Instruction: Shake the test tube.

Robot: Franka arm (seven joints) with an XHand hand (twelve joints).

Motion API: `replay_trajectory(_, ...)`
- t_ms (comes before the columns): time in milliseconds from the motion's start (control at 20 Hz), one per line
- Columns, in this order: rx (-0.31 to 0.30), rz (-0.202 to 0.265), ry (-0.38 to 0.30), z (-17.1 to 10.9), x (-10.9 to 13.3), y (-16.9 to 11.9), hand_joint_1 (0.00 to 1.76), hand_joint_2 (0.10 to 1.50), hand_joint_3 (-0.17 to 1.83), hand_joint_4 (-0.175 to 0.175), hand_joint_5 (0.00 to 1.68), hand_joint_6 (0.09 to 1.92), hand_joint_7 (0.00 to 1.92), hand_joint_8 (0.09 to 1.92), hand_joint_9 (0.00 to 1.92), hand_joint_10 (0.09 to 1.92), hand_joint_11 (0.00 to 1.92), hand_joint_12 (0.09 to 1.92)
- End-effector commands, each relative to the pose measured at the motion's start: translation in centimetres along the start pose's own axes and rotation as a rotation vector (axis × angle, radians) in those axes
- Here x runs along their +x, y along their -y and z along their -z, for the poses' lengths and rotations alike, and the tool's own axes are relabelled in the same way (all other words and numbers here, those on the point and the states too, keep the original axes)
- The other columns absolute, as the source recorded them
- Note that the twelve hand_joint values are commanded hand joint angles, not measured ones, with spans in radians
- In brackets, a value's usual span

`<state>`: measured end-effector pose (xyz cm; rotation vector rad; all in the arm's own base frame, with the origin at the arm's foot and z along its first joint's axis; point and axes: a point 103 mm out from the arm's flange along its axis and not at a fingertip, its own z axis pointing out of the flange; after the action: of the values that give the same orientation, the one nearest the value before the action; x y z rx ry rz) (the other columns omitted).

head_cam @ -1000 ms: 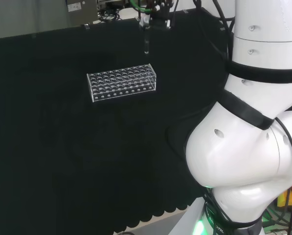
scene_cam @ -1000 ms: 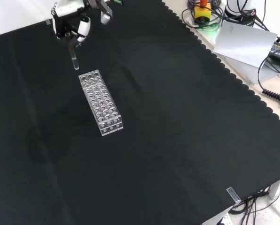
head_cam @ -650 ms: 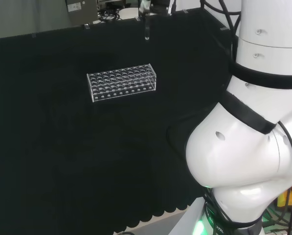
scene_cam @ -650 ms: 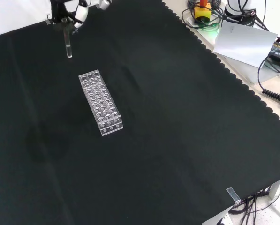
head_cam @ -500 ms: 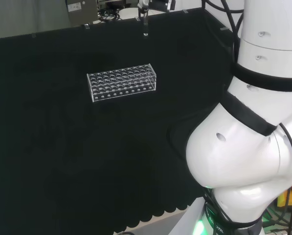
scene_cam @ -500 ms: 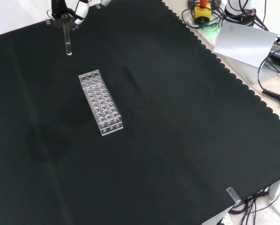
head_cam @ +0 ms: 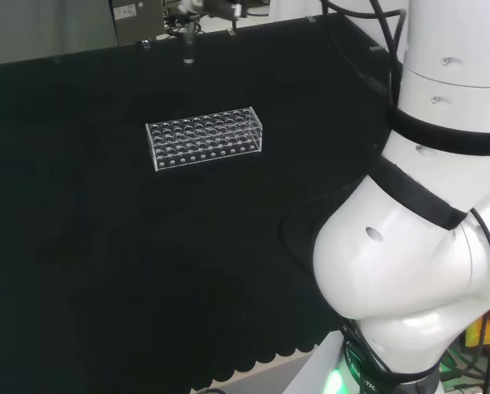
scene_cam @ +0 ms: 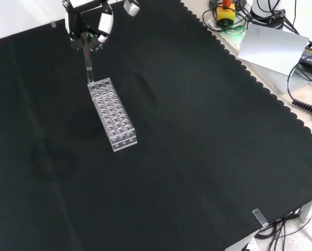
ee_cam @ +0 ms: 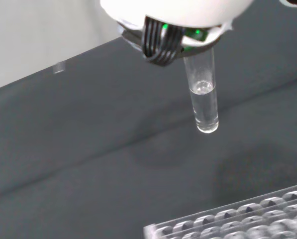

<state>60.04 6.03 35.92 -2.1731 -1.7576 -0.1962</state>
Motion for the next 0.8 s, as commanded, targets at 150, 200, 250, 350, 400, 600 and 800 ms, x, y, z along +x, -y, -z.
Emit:
replay_trajectory(150,0.043,0.128,-0.026,-1.1,6.1,1.6,1.33,0.7,0.55,-0.175,1.34,0.22,1.37,0.72,1.6,0.58,1.23,0.91)
replay_trajectory(200,0.038,0.119,-0.022,-1.0,5.7,1.5,1.33,0.7,0.55,-0.175,1.34,0.22,1.37,0.72,1.6,0.58,1.23,0.91)
replay_trajectory(250,0.032,0.105,-0.017,-0.8,5.0,1.5,1.33,0.7,0.55,-0.175,1.34,0.22,1.37,0.71,1.6,0.58,1.24,0.91)
replay_trajectory(350,0.02,0.068,-0.002,-0.5,3.2,1.4,1.33,0.7,0.55,-0.175,1.34,0.22,1.37,0.71,1.6,0.58,1.23,0.91)
replay_trajectory(400,0.015,0.049,0.007,-0.3,2.1,1.4,1.33,0.7,0.55,-0.175,1.34,0.22,1.37,0.71,1.6,0.58,1.23,0.91)
replay_trajectory(600,-0.024,-0.066,0.063,1.0,-3.9,1.4,1.33,0.7,0.55,-0.175,1.34,0.22,1.37,0.71,1.6,0.58,1.23,0.91)
replay_trajectory(800,-0.053,-0.188,0.138,2.3,-9.8,1.7,1.33,0.7,0.55,-0.175,1.34,0.21,1.37,0.71,1.6,0.58,1.23,0.91)
